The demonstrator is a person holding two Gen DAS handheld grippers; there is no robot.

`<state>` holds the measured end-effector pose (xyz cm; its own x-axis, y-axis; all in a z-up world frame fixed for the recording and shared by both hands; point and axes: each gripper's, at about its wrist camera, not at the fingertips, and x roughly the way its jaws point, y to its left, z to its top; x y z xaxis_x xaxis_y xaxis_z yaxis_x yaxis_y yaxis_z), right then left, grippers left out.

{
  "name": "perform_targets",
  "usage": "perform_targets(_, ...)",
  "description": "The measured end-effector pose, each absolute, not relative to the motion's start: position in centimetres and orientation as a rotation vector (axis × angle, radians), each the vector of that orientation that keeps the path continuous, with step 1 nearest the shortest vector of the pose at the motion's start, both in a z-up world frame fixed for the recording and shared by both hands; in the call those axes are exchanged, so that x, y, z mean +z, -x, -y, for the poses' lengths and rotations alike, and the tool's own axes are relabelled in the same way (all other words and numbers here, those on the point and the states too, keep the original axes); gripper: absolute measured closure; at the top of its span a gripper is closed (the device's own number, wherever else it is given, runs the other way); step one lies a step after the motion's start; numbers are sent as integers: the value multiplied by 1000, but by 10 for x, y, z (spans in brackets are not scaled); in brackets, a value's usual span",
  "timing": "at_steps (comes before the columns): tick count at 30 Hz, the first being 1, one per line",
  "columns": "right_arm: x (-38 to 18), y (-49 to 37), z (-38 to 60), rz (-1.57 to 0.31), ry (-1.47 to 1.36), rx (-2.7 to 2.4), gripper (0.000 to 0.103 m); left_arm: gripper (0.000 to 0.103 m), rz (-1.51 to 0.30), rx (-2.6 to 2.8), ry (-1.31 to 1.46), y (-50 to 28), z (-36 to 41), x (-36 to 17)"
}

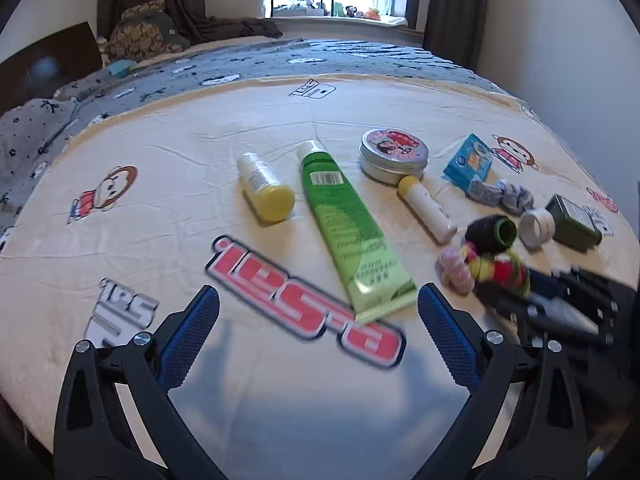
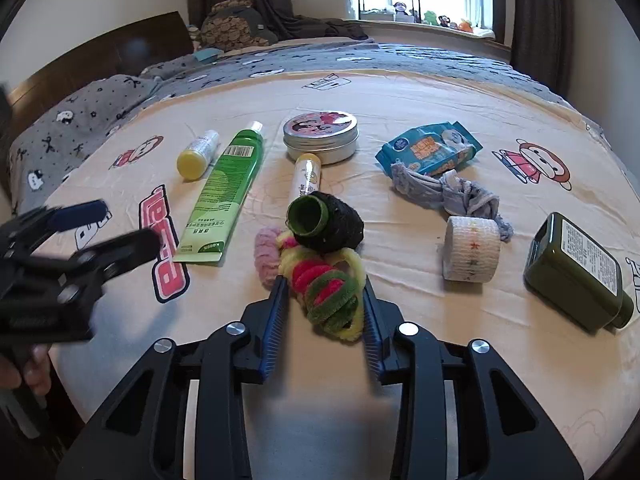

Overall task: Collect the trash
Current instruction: 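Grasp the green tube with the left tool while the right tool grasps the hair ties, then carry the tube and hair ties down into the bin and open both tools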

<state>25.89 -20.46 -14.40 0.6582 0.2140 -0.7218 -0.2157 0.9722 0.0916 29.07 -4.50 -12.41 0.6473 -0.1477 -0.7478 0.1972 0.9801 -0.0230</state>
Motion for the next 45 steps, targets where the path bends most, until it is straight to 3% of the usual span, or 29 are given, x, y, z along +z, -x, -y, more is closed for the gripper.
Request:
perform_targets(1, -144, -258, 204, -815, 9, 245, 77, 10, -849, -185, -57, -299, 48, -126)
perform_targets(5, -144, -247, 208, -809, 21, 255, 79, 17, -867, -154, -39, -328, 55, -137)
perform_targets(12, -141, -217, 224, -796, 10, 245, 79, 41, -899, -157, -35, -361, 71, -148)
perform_targets(15, -138, -210, 230, -786, 5, 232, 79, 58, -907, -161, -57, -367, 80, -146)
perform_targets(26, -112, -176, 236, -716, -3, 228, 79, 66, -872, -221, -109, -333, 82, -135)
perform_targets(27, -110, -173, 236, -711, -2, 229, 79, 88, -864, -225, -111, -326, 80, -133)
perform_targets(28, -107, -168, 235, -703, -1, 229, 79, 94, -844, -244, -96, -318, 76, -127)
perform_targets(45, -97, -90, 217, -674, 37, 270, 79, 97, -726, -365, -148, -166, 34, -107)
